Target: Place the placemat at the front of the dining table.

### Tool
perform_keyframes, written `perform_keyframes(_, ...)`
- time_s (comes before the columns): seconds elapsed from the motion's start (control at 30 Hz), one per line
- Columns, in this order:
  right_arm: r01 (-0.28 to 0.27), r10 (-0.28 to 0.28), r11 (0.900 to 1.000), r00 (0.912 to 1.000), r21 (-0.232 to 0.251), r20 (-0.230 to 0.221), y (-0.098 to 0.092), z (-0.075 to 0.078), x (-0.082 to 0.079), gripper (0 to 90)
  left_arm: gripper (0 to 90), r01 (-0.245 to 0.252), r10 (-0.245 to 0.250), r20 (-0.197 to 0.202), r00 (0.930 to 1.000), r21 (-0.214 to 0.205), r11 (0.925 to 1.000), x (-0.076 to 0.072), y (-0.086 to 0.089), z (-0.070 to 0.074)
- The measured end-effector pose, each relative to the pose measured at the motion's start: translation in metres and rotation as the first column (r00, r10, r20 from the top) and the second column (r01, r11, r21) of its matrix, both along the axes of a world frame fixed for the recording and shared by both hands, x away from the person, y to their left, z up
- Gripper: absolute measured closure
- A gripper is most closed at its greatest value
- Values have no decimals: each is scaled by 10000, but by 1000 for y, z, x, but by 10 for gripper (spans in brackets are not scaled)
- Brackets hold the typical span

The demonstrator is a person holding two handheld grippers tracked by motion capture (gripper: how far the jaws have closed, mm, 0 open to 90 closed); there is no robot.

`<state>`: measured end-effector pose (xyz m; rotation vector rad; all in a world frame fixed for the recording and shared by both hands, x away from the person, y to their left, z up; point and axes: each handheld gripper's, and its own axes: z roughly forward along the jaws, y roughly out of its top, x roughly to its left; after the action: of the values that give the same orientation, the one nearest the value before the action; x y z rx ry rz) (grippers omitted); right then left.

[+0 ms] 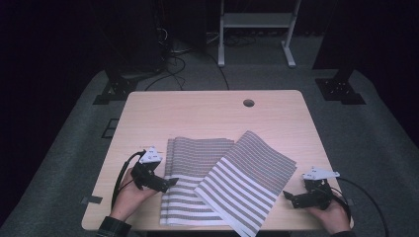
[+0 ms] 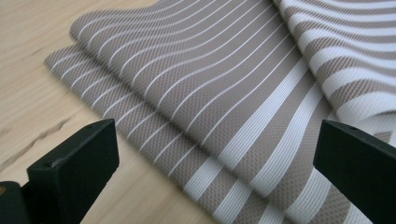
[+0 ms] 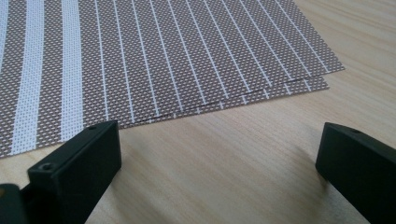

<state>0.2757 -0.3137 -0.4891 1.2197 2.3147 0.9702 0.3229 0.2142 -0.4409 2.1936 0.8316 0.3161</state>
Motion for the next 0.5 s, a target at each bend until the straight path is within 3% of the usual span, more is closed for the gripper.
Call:
perform_keyframes(0.33, 15, -16, 10000, 10000, -62, -84, 1, 1, 0, 0, 0, -673, 676, -26, 9977, 573, 9961, 1, 31, -13)
perform_keyframes(0.5, -193, 193, 9998, 9997, 17, 177, 2, 7, -3, 47, 0, -892, 902, -59, 9959, 972, 9913, 4, 41, -21)
